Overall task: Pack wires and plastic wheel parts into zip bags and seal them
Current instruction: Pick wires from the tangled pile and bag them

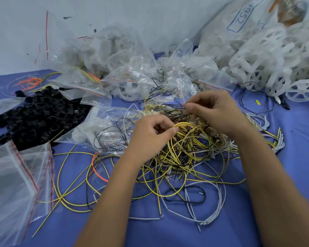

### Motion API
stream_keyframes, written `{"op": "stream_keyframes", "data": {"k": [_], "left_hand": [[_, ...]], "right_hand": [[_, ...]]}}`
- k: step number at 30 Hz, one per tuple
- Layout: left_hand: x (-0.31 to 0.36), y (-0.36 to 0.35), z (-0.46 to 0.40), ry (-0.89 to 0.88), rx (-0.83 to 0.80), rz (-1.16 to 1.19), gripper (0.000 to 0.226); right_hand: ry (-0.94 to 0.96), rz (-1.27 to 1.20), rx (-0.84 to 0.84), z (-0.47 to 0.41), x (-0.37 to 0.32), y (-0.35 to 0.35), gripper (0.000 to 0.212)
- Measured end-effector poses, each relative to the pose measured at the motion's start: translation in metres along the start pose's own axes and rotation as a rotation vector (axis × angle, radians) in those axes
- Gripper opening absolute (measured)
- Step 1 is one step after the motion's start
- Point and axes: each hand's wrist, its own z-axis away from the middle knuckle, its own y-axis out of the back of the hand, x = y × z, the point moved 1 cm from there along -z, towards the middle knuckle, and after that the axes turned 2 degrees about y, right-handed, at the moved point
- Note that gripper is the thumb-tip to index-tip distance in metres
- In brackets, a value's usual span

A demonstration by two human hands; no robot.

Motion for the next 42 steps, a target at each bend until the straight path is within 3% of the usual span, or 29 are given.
{"op": "stream_keyframes", "data": {"k": [2, 5, 8, 20, 24, 31, 38, 42], "left_hand": [[-0.002, 0.001, 0.0, 0.029, -0.012, -0.012, 0.026], [-0.004, 0.001, 0.0, 0.037, -0.027, -0.047, 0.02], [-0.005, 0.001, 0.0, 0.044, -0.038, -0.073, 0.017], [-0.004, 0.002, 0.003, 0.071, -0.052, -0.082, 0.02], [-0.002, 0.003, 0.003, 0.062, -0.059, -0.084, 0.017], [-0.001, 0.002, 0.004, 0.052, -0.078, -0.078, 0.016], [-0.005, 0.002, 0.002, 0.078, -0.071, -0.052, 0.018], [-0.006, 0.004, 0.001, 0.078, -0.044, 0.049, 0.023]], "right_hand": [[-0.002, 0.187, 0.034, 0.0, 0.002, 0.013, 0.007], [-0.066, 0.475, -0.223, -0.002, -0.003, 0.016, 0.024], [-0.159, 0.634, -0.325, -0.007, -0.005, 0.011, 0.035], [-0.178, 0.856, -0.435, -0.011, -0.014, -0.006, 0.022], [-0.117, 0.739, -0.328, -0.01, -0.015, 0.005, 0.018], [0.023, 0.592, 0.031, -0.007, -0.027, 0.021, 0.016], [0.131, 0.473, 0.285, -0.011, -0.045, 0.025, 0.013], [0.178, 0.236, 0.436, -0.017, -0.063, 0.028, 0.013]]}}
